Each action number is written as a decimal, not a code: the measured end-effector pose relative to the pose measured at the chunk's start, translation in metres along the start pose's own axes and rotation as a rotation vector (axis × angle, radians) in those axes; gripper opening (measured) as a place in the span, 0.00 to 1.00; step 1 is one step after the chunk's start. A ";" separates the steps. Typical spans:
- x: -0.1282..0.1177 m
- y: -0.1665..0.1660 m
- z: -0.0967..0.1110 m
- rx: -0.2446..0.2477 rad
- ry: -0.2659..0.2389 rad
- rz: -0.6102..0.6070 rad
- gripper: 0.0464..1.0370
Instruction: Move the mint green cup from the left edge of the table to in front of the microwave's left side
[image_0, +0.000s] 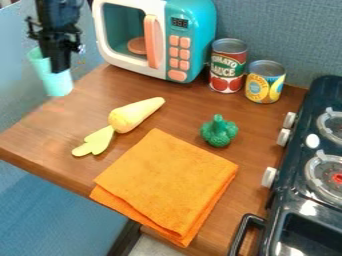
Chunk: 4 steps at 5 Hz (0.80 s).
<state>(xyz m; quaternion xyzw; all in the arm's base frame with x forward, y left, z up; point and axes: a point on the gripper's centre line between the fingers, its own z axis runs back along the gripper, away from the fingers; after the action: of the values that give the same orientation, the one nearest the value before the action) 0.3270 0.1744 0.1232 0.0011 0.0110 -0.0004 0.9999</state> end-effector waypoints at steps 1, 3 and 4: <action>0.030 0.001 -0.025 -0.028 0.052 -0.007 0.05; 0.065 0.006 -0.041 -0.054 0.040 -0.016 0.05; 0.078 -0.002 -0.042 -0.038 0.024 -0.046 0.05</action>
<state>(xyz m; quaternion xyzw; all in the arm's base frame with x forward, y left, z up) 0.4037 0.1721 0.0797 -0.0181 0.0229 -0.0231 0.9993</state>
